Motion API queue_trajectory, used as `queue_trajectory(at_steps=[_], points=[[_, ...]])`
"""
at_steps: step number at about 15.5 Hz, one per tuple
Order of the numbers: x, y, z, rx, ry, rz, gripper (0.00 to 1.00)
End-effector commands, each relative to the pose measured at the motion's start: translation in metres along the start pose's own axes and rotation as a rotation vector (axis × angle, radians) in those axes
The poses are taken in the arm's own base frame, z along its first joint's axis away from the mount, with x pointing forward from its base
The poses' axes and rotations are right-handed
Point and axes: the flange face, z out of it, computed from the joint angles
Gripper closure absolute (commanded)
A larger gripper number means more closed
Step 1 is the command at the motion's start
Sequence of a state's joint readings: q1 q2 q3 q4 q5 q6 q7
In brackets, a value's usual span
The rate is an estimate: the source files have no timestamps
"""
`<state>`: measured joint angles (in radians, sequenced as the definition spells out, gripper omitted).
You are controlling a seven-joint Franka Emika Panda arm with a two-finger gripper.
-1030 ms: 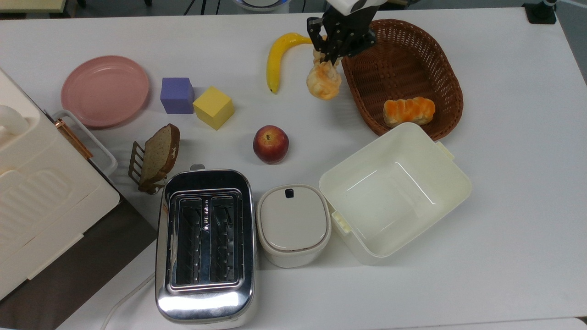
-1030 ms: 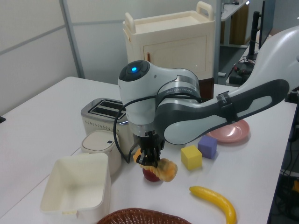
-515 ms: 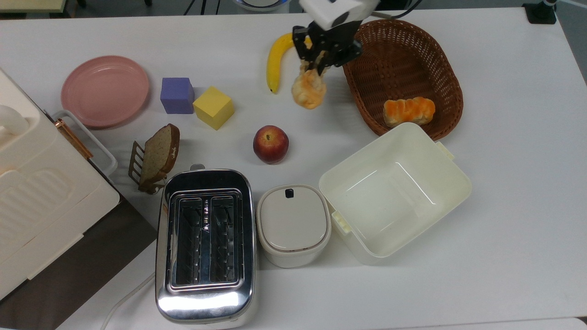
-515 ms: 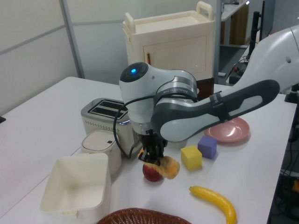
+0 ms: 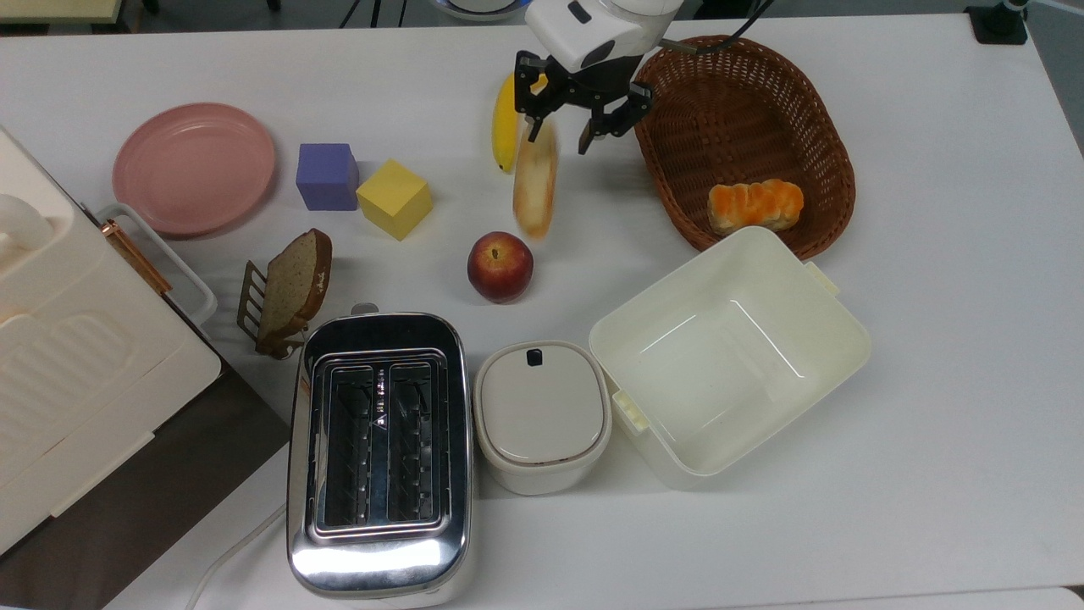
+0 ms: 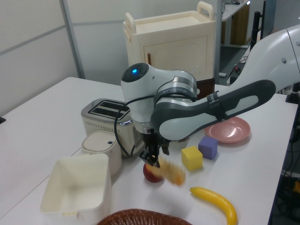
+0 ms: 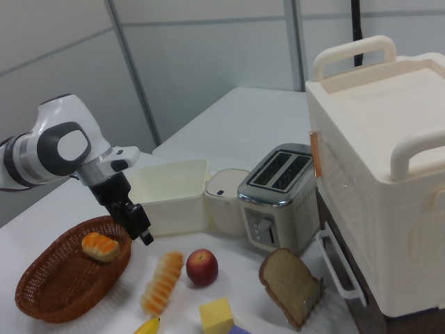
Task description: Put the bread on the table
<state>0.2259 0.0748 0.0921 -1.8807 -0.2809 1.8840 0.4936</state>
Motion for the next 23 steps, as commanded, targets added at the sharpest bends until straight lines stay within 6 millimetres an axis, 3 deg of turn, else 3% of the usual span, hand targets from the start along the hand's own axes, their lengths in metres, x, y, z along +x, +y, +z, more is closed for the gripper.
queue_trajectory(at_steps=[1,6,8,9,11,13,15,17,20,23], points=[[0.001,0.0,-0.003,-0.01,0.017,-0.008,0.0],[0.001,0.006,-0.006,-0.01,0.014,0.001,0.0],[0.004,0.029,-0.013,-0.02,0.001,0.031,0.0],[0.009,0.044,-0.032,-0.014,0.019,0.04,0.0],[0.019,0.101,-0.062,0.012,0.002,0.09,0.0],[0.023,0.145,-0.093,0.092,-0.007,0.139,0.0],[0.023,0.204,-0.101,0.122,0.004,0.22,0.0],[0.022,0.235,-0.098,0.123,0.007,0.212,0.0],[0.016,0.245,-0.107,0.168,0.023,0.199,0.0],[0.017,0.24,-0.106,0.17,0.018,0.189,0.0]])
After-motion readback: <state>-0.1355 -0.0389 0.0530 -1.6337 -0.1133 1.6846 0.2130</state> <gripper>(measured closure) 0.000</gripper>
